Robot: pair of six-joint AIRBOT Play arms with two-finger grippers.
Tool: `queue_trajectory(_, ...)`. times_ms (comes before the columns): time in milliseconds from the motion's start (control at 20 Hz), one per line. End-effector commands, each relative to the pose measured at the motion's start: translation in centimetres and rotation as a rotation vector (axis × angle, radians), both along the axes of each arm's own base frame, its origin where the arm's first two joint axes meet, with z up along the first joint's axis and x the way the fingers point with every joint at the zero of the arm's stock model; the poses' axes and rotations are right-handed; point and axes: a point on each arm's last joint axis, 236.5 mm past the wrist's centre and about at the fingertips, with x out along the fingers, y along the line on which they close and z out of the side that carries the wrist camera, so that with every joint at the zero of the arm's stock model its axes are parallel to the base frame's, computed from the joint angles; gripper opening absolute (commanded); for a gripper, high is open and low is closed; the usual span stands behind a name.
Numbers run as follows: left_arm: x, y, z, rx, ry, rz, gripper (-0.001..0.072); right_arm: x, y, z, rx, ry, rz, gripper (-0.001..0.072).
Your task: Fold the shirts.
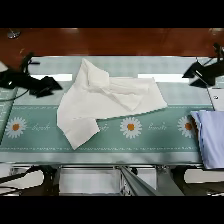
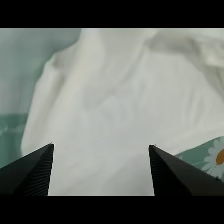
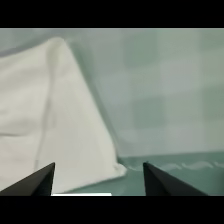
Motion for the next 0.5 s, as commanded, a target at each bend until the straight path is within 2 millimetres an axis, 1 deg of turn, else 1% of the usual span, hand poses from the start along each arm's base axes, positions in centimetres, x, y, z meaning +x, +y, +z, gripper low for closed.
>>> queue_trajectory(0, -8.2, 4.2, -3.9, 0.012, 0.114, 0.19, 0.07, -5.0, -2.2, -2.2, -0.018, 0.017, -0.08, 0.0627)
queue_trajectory(50, -9.9, 3.9, -4.8, -0.03, 0.127, 0.256, 0.07, -5.6, -0.8, -2.8, 0.022, -0.016, -0.098, 0.0626)
queue_trajectory(100, -11.3, 3.2, -5.4, -0.093, 0.13, 0.311, 0.07, -6.0, 1.0, -3.1, 0.07, -0.047, -0.096, 0.0626)
queue_trajectory(150, -12.2, 2.7, -5.9, -0.144, 0.124, 0.356, 0.07, -6.3, 3.0, -3.1, 0.133, -0.084, -0.081, 0.0626)
queue_trajectory(200, -12.7, 2.5, -6.4, -0.185, 0.12, 0.411, 0.07, -6.6, 4.5, -3.2, 0.178, -0.106, -0.071, 0.0626)
queue_trajectory(250, -12.9, 2.3, -6.8, -0.222, 0.121, 0.464, 0.07, -7.1, 5.8, -3.4, 0.208, -0.109, -0.058, 0.0626)
queue_trajectory(300, -13.0, 2.2, -7.1, -0.246, 0.123, 0.496, 0.07, -7.5, 6.5, -3.7, 0.214, -0.097, -0.039, 0.0625)
queue_trajectory(350, -12.9, 2.0, -7.4, -0.257, 0.12, 0.508, 0.07, -7.9, 7.1, -4.1, 0.211, -0.083, -0.018, 0.0625)
queue_trajectory(450, -12.4, 1.1, -7.4, -0.295, 0.11, 0.512, 0.07, -7.9, 8.3, -4.2, 0.21, -0.08, 0.013, 0.0625)
